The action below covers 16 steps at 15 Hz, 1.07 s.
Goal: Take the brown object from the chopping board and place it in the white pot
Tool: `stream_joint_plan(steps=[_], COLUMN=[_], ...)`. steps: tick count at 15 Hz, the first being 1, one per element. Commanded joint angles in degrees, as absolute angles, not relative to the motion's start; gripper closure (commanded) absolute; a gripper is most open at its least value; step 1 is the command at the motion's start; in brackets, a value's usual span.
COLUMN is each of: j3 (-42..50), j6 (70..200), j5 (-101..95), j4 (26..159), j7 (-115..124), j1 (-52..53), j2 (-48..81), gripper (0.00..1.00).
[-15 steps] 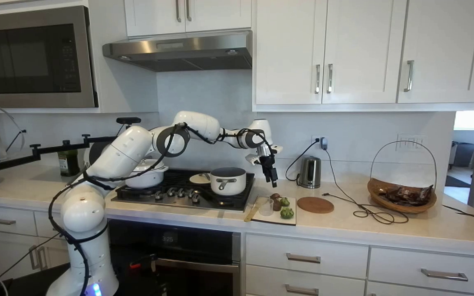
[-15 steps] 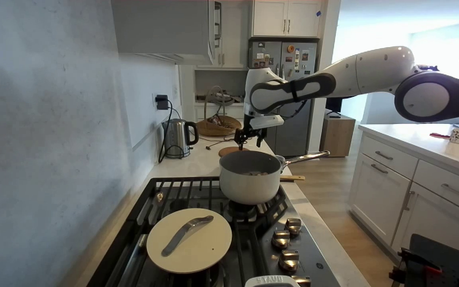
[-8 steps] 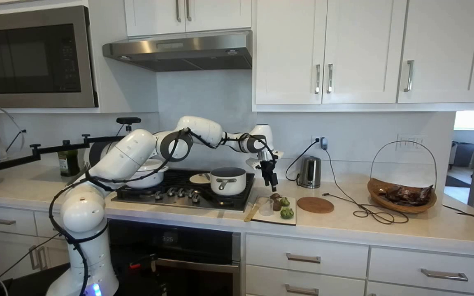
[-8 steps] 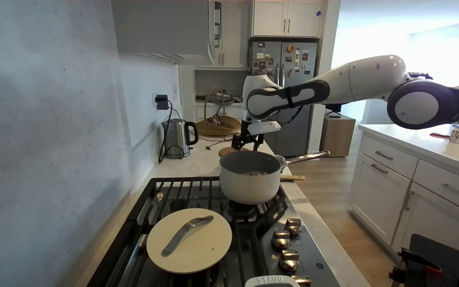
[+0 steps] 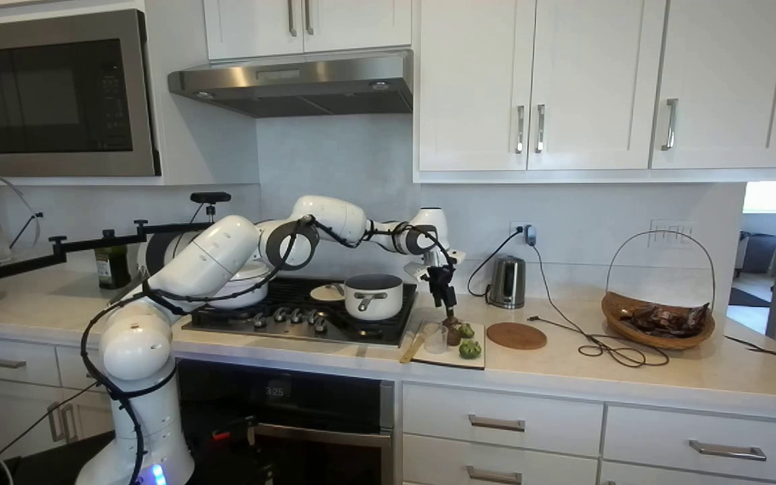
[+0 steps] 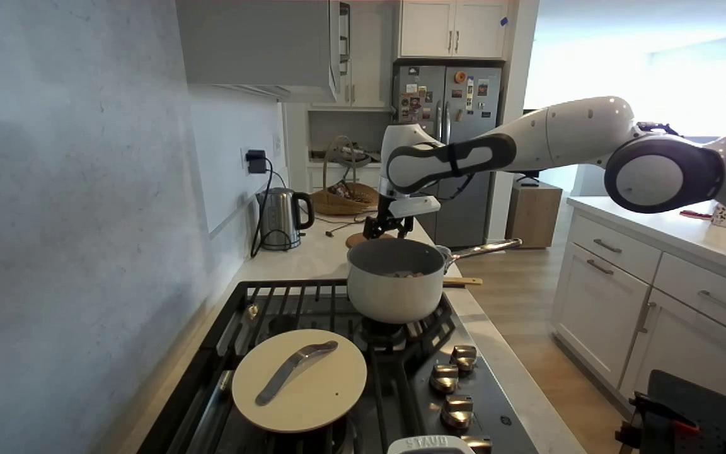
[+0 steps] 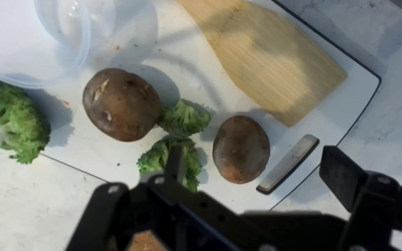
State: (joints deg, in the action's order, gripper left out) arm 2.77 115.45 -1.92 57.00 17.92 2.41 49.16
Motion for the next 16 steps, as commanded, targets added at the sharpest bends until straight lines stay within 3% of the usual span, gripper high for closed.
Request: stream_joint_plan(steps=[1, 16], j3=[2.7, 2.5], j6=[114.5, 113.0], j5=[-1.2, -1.6], j4=[52.8, 41.3], j7=[16.7, 17.5], j1=[2.1, 2.0], j2=[51.7, 60.4], gripper=[0.00, 0.00])
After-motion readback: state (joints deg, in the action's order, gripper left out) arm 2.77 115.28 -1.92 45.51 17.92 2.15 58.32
